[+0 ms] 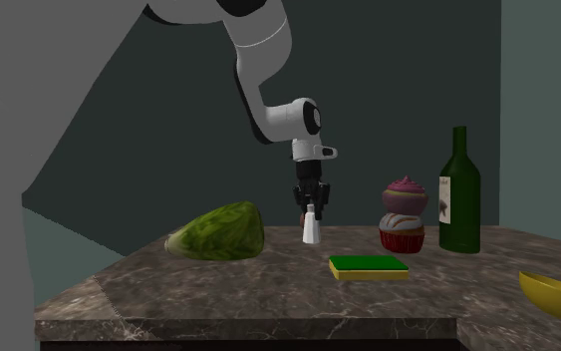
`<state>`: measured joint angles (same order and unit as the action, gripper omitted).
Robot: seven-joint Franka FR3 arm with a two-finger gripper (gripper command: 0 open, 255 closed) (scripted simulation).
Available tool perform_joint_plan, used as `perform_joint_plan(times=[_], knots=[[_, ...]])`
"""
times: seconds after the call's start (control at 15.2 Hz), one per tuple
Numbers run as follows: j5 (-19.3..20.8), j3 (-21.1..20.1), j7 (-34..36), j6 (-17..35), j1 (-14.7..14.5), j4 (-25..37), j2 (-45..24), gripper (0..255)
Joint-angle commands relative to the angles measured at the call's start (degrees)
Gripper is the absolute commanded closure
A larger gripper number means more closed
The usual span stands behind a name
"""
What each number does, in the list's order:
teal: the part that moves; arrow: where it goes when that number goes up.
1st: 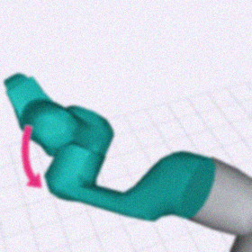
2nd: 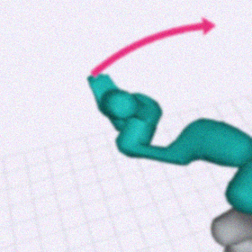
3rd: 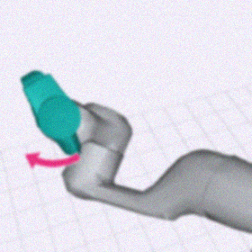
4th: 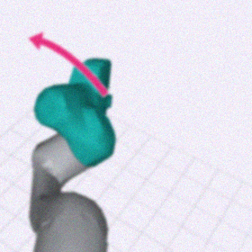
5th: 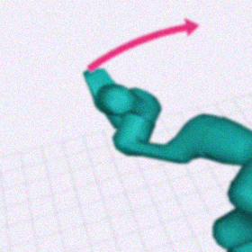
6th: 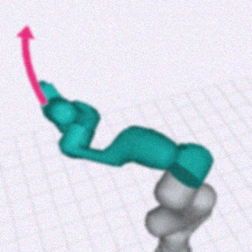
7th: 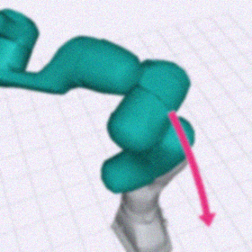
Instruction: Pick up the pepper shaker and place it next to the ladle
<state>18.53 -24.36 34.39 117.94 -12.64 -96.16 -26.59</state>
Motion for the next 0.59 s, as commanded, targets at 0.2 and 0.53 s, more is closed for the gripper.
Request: perform_joint_plan(times=[0.2, 0.53], knots=[[-0.8, -0.4, -0.7, -2.4, 0.2, 1.3, 1.3, 255], [-1.6, -0.8, -1.4, -5.6, 0.3, 3.3, 2.6, 255]])
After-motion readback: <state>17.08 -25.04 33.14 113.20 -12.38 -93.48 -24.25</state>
